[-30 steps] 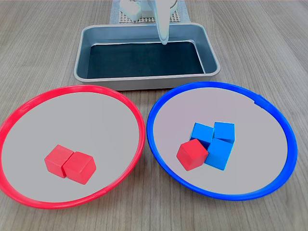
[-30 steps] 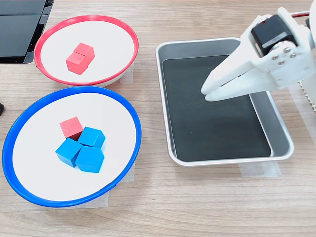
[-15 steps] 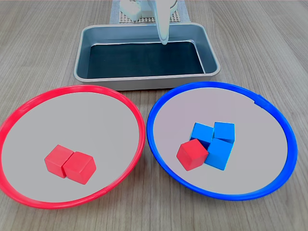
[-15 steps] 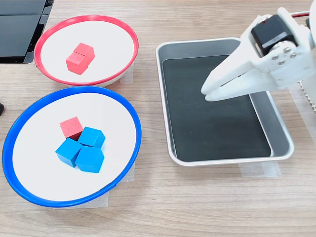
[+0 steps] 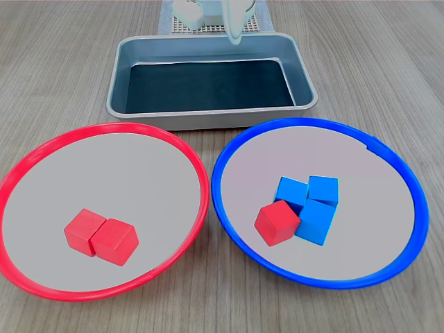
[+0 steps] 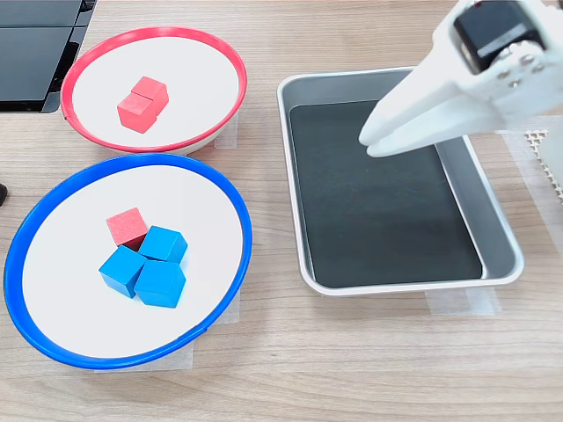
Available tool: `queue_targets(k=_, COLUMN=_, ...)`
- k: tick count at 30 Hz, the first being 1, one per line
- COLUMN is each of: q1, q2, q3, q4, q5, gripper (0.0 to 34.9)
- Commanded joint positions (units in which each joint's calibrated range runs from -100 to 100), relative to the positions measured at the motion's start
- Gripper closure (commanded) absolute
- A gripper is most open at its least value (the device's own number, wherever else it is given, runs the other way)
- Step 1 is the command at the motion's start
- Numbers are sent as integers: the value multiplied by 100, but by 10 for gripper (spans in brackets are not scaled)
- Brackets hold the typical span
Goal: Relocate any red block in the blue dish to the red dish, correcting any misplacement.
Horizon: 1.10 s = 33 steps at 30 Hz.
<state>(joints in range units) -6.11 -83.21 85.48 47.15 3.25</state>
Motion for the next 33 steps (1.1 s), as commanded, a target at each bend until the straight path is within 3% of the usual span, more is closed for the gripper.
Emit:
queue_targets(k=1, q1=-6, q2=1254, q3=-1561, q4=94, q5=93, gripper=346)
queue_targets(k=11, q1=-6, q2=4547, q3=-5002, q4=746, q5=508, gripper=346)
queue_targets(k=17, q1=-25, q2=5681, q3=-5703, q4=490, q5=669, gripper=346)
queue_targets(k=24, q1=-222, q2=7566, q3=-7706, q4=1224, q5=713, gripper=346)
queue_targets(k=33, q1=-147, q2=9476, q3=-9408, q4=1290, q5=904, gripper=336)
